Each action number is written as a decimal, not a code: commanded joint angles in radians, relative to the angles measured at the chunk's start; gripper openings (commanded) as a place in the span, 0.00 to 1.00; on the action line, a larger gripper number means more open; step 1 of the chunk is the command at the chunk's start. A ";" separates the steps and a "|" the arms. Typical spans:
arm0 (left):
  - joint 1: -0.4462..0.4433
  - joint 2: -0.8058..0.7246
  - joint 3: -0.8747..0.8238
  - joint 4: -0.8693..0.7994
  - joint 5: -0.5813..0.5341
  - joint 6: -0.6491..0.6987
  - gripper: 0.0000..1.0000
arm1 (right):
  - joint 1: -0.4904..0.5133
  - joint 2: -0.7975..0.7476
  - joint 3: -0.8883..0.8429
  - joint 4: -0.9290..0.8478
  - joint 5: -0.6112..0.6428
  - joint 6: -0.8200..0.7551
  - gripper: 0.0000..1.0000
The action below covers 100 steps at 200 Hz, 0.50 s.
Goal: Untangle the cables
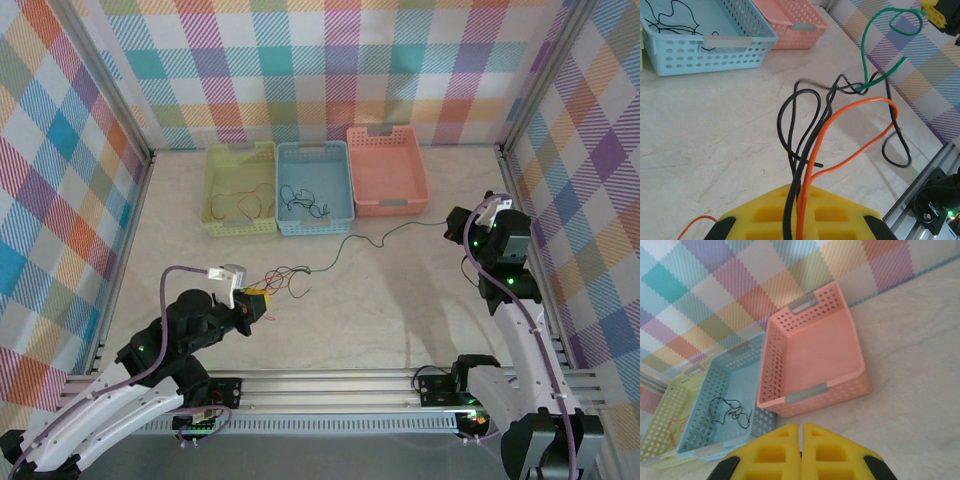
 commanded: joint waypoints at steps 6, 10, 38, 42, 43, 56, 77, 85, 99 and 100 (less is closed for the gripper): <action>-0.008 -0.055 -0.005 -0.047 -0.047 -0.021 0.00 | -0.041 0.004 -0.004 -0.026 0.073 0.020 0.00; -0.008 -0.061 -0.005 -0.050 -0.048 -0.021 0.00 | -0.045 0.005 -0.005 -0.028 0.076 0.022 0.00; -0.008 -0.081 -0.006 -0.055 -0.059 -0.025 0.00 | -0.058 0.010 -0.011 -0.027 0.073 0.024 0.00; -0.007 -0.082 -0.005 -0.058 -0.061 -0.026 0.00 | -0.058 0.010 -0.011 -0.030 0.077 0.020 0.00; -0.007 -0.082 -0.005 -0.059 -0.062 -0.026 0.00 | -0.058 0.009 -0.011 -0.031 0.080 0.018 0.00; -0.007 -0.095 0.000 -0.072 -0.084 -0.031 0.00 | -0.059 0.004 -0.016 -0.039 0.110 0.006 0.00; -0.007 -0.153 0.001 -0.093 -0.133 -0.040 0.00 | -0.062 -0.001 -0.029 -0.058 0.164 -0.006 0.00; -0.007 -0.174 0.002 -0.102 -0.146 -0.042 0.00 | -0.061 0.002 -0.032 -0.062 0.173 -0.010 0.00; -0.008 -0.203 0.008 -0.121 -0.165 -0.044 0.00 | -0.064 0.009 -0.031 -0.076 0.192 -0.015 0.00; -0.007 -0.204 0.009 -0.122 -0.166 -0.044 0.00 | -0.064 0.009 -0.031 -0.076 0.194 -0.016 0.00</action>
